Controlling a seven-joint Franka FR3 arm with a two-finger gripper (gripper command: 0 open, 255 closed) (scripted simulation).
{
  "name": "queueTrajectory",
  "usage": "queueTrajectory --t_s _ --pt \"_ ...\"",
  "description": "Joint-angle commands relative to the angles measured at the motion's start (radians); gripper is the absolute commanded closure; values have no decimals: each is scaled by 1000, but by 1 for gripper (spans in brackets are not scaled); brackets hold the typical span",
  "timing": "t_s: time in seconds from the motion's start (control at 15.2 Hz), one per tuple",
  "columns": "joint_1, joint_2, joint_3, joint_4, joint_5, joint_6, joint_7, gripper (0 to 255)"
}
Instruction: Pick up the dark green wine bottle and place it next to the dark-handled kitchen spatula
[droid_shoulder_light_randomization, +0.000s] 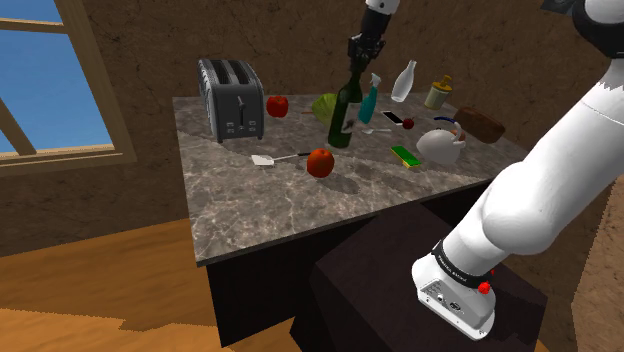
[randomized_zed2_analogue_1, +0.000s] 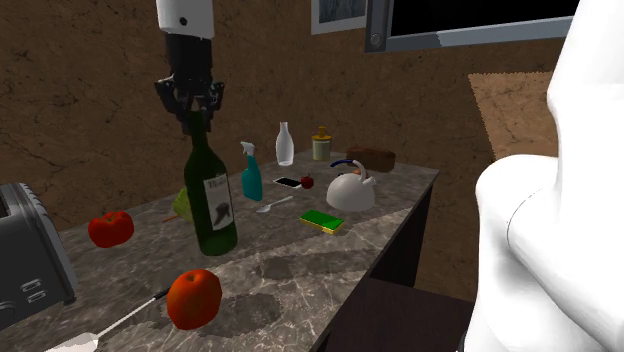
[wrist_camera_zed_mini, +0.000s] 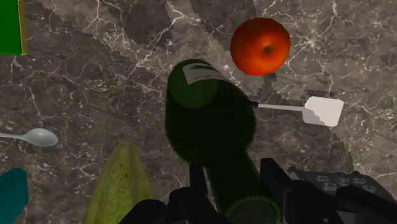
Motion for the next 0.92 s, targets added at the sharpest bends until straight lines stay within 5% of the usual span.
queueTrajectory --t_s 0.0,0.86 --pt "23 -3 25 -6 -5 5 51 255" --pt "166 74 175 85 -14 -13 347 255"
